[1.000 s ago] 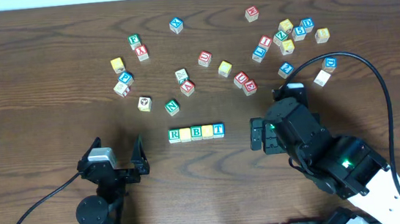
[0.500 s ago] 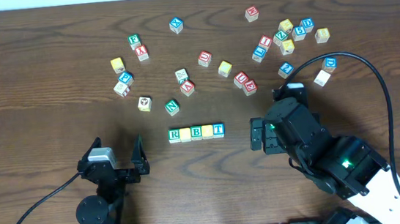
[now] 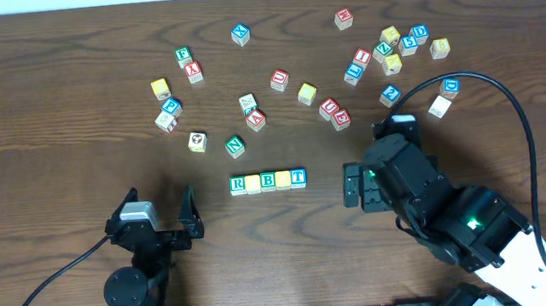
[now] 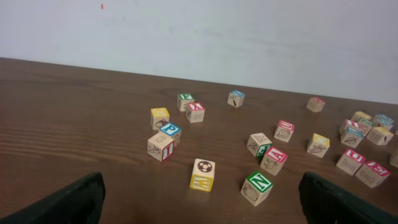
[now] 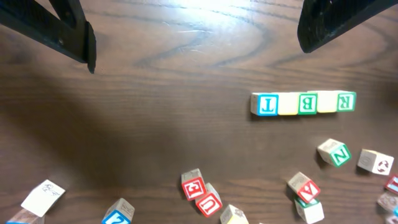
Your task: Spell out ROBOT
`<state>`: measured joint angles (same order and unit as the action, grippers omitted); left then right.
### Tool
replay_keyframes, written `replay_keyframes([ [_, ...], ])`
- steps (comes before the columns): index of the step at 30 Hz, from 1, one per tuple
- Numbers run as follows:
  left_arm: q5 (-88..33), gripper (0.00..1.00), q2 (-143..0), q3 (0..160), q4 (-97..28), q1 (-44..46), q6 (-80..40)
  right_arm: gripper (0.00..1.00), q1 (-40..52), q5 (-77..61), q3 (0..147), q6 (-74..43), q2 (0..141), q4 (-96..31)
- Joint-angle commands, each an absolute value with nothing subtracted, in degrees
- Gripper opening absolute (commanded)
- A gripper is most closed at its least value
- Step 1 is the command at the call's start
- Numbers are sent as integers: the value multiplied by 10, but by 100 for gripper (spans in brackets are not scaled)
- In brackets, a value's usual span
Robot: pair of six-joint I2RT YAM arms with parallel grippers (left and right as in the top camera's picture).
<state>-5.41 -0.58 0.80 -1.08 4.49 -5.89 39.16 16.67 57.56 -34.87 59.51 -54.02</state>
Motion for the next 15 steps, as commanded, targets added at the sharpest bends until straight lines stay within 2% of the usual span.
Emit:
replay_keyframes([
  [1,-59,98,-2,2,-36,42,-50,99,376,186,559,-320,569,-530],
  [5,-59,98,-2,2,-36,42,-50,99,349,190,474,-231,513,-409],
  [13,-59,98,-2,2,-36,42,-50,99,256,184,190,-109,321,25],
  [15,-59,98,-2,2,-36,42,-50,99,234,156,144,-58,279,101],
])
